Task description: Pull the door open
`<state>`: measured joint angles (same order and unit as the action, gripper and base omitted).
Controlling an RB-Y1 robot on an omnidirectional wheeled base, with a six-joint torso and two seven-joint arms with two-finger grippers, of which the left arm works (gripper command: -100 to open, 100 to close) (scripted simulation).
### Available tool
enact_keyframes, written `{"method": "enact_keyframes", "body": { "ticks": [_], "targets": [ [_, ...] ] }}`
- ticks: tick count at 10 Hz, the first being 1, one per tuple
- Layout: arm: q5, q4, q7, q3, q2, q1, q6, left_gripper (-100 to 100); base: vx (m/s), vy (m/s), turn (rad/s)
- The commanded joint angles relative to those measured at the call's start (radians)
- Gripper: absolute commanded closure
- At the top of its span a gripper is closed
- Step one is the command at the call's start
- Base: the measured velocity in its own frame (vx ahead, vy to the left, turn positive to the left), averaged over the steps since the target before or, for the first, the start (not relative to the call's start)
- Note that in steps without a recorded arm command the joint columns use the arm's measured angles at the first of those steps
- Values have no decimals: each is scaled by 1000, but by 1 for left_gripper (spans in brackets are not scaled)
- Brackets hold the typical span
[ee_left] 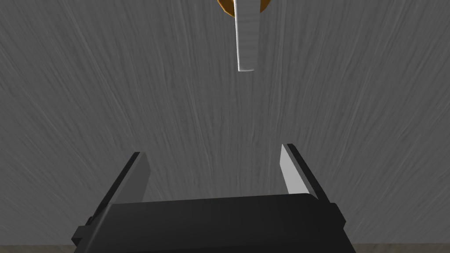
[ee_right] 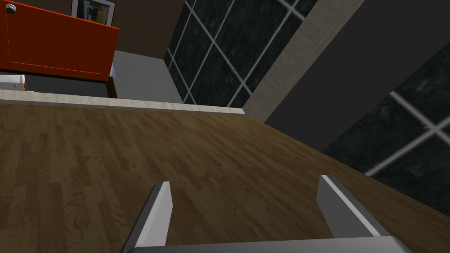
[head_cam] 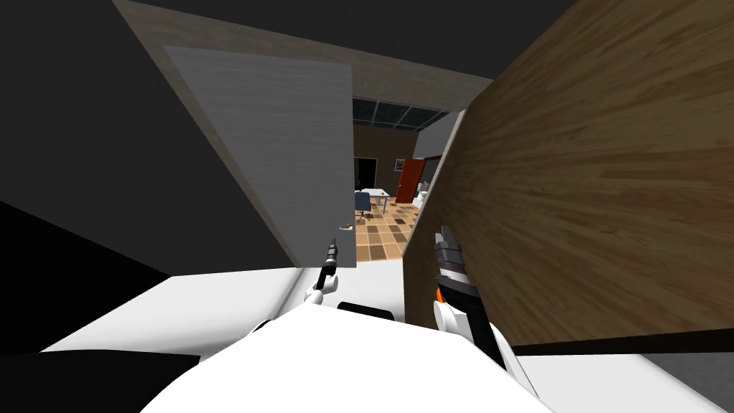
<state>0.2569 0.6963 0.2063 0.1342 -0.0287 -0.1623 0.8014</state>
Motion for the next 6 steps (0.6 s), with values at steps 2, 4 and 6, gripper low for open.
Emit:
{"method": "enact_keyframes", "body": {
  "ticks": [2, 4, 6],
  "targets": [
    [7, -51, 3, 4, 9, -22, 14, -100, 89, 10, -54],
    [11, -82, 5, 6, 15, -35, 23, -100, 102, 12, -60],
    [18, -132, 8, 9, 26, -57, 37, -100, 118, 10, -94]
  ]
}}
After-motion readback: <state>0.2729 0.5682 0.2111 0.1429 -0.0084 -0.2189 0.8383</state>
